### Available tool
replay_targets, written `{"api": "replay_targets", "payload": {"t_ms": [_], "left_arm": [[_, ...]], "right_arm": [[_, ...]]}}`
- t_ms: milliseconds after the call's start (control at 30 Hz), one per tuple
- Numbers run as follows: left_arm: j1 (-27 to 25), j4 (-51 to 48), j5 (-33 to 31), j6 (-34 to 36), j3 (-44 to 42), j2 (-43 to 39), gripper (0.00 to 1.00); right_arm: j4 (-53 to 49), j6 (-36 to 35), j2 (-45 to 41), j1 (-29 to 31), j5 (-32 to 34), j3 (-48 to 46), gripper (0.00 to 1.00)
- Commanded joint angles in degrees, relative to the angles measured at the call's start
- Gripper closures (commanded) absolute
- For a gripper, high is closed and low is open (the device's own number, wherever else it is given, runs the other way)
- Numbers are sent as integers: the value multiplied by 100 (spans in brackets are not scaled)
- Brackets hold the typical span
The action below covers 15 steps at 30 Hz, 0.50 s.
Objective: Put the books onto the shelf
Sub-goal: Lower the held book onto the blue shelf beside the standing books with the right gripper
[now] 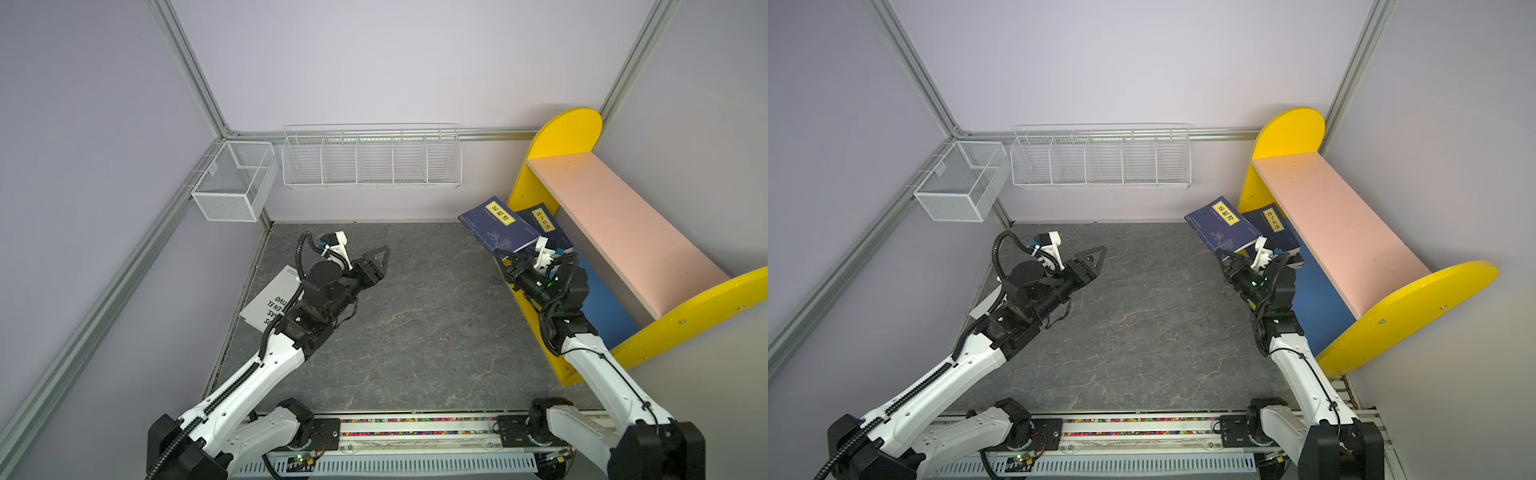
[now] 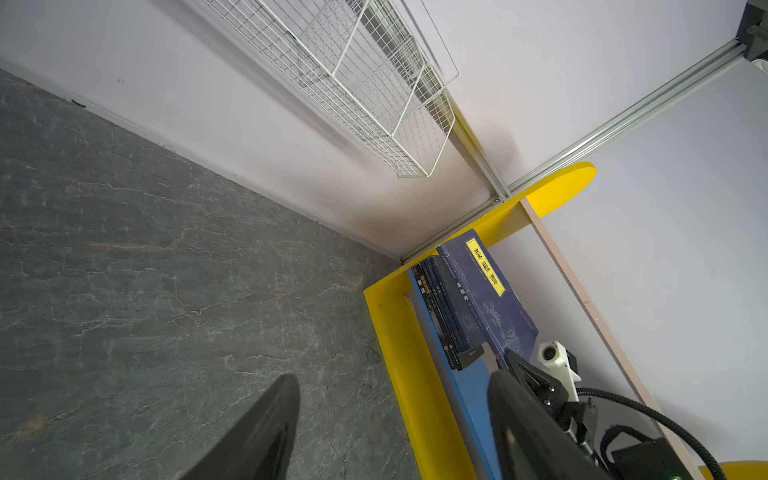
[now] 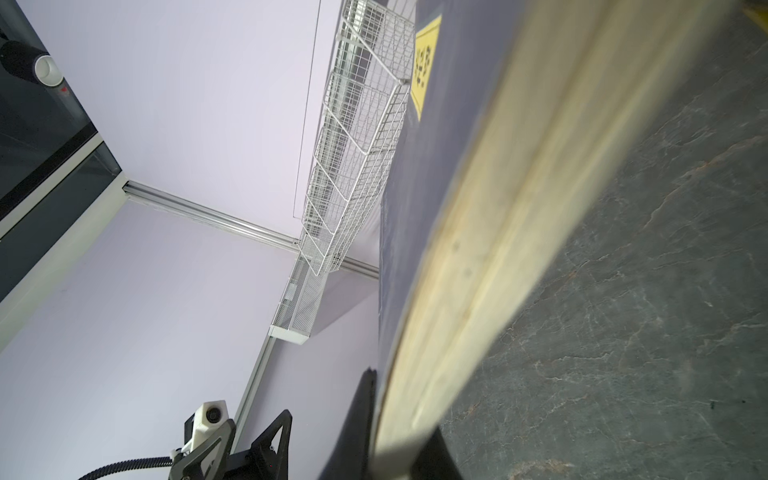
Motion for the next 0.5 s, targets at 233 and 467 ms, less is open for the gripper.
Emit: {"api": "replay_targets", "payload": {"t_ms": [233,467], "left_arm": [[-1,-15,-178,-247,-466,-238,27],[-1,1,-269,-299,-524,-215,27]], "right_arm": [[390,-38,42,-1068,-581,218,94],[222,-57,356,-1563,-510,502,94]]}}
